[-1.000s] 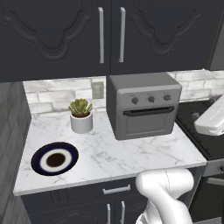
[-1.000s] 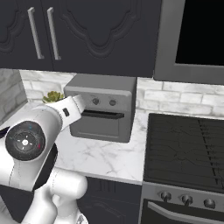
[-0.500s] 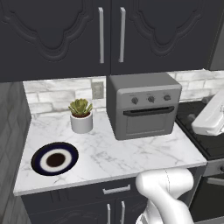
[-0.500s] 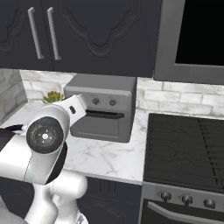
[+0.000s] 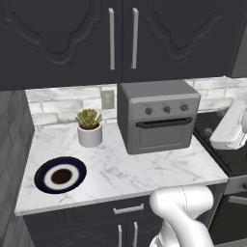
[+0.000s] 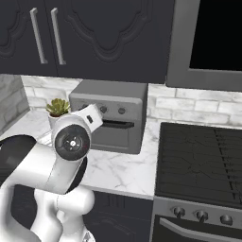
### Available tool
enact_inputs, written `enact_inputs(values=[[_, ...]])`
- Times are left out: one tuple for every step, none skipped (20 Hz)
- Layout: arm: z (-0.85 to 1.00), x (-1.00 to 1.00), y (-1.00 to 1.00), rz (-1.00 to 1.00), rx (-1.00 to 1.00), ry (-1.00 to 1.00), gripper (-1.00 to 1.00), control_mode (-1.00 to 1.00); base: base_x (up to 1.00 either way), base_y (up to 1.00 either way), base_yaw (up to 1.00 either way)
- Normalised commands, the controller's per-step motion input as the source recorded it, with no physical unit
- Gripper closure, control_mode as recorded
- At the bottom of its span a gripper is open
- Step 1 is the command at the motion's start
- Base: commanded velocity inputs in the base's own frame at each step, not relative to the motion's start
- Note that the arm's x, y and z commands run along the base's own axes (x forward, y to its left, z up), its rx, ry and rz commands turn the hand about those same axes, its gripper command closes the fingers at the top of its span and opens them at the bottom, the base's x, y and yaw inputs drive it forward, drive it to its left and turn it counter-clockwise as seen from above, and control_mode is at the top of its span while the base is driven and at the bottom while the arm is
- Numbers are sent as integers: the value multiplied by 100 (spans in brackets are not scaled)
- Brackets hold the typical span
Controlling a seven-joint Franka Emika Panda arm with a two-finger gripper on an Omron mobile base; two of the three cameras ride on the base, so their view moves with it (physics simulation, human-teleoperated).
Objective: Pull the toaster oven rack outwards. Pick up the baguette from the plate and place it on the toaster oven rack. Close the toaster oven door fully and set the temperature to the lowest setting.
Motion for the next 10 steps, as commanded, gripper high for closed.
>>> enact_inputs(values=[[-47, 26, 0, 0, 7, -11, -100, -100, 0, 0, 0], [-45, 23, 0, 0, 10, -12, -100, -100, 0, 0, 0], [-43, 25, 0, 0, 11, -12, -100, -100, 0, 0, 0], [-43, 26, 0, 0, 11, -12, -100, -100, 0, 0, 0], [-41, 26, 0, 0, 11, -13, -100, -100, 0, 0, 0], [-38, 29, 0, 0, 11, -12, -100, -100, 0, 0, 0], [-38, 29, 1, 0, 10, -11, -100, -100, 0, 0, 0], [-38, 30, 1, 0, 10, -12, -100, -100, 0, 0, 0], [-37, 28, 0, 0, 10, -12, -100, -100, 0, 0, 0], [-39, 29, 2, 0, 9, -12, -100, -100, 0, 0, 0]])
